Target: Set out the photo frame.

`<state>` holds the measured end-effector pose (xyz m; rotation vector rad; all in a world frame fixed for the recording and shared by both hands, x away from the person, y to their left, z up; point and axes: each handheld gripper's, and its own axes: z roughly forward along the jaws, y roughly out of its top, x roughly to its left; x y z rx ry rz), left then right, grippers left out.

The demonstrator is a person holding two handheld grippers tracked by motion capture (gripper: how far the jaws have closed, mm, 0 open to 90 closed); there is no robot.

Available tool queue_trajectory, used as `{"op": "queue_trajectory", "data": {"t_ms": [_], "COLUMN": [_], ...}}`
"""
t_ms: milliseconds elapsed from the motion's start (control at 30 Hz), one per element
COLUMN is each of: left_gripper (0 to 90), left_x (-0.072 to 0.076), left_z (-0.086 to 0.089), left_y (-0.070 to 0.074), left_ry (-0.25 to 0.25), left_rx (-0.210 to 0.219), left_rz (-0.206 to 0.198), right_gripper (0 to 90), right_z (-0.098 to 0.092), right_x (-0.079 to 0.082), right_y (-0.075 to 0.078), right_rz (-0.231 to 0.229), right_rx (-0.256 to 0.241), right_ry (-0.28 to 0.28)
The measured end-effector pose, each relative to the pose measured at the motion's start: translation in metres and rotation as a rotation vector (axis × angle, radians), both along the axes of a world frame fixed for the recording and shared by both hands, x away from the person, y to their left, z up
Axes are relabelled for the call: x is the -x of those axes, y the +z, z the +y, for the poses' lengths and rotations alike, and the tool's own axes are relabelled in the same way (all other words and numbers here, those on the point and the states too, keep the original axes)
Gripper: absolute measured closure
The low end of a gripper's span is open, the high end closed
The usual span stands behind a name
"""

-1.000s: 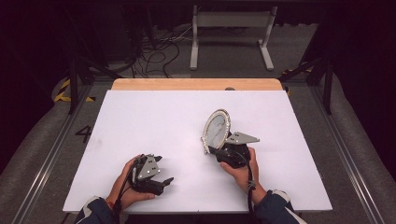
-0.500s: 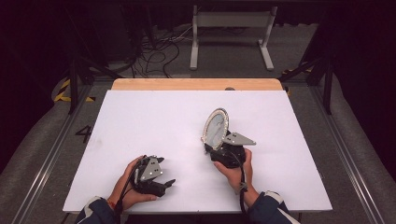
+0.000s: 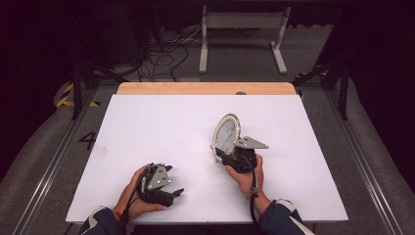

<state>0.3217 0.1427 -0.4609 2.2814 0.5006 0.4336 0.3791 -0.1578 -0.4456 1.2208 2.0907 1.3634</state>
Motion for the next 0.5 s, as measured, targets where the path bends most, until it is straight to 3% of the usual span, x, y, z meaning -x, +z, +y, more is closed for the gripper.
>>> {"op": "queue_trajectory", "data": {"t_ms": [300, 500], "left_gripper": [17.7, 17.7], "left_x": [-0.001, -0.001], "left_z": [0.000, 0.001], "left_y": [0.000, 0.001], "left_ry": [-0.009, -0.007], "left_rx": [0.005, 0.028], "left_rz": [0.010, 0.028], "right_gripper": [71.0, 72.6], "right_z": [-0.013, -0.019], "right_x": [0.000, 0.001], "right_y": [0.004, 0.008], "right_rz": [0.060, 0.060], "right_rx": [-0.012, 0.051], "right_ry": [0.067, 0.111]}}
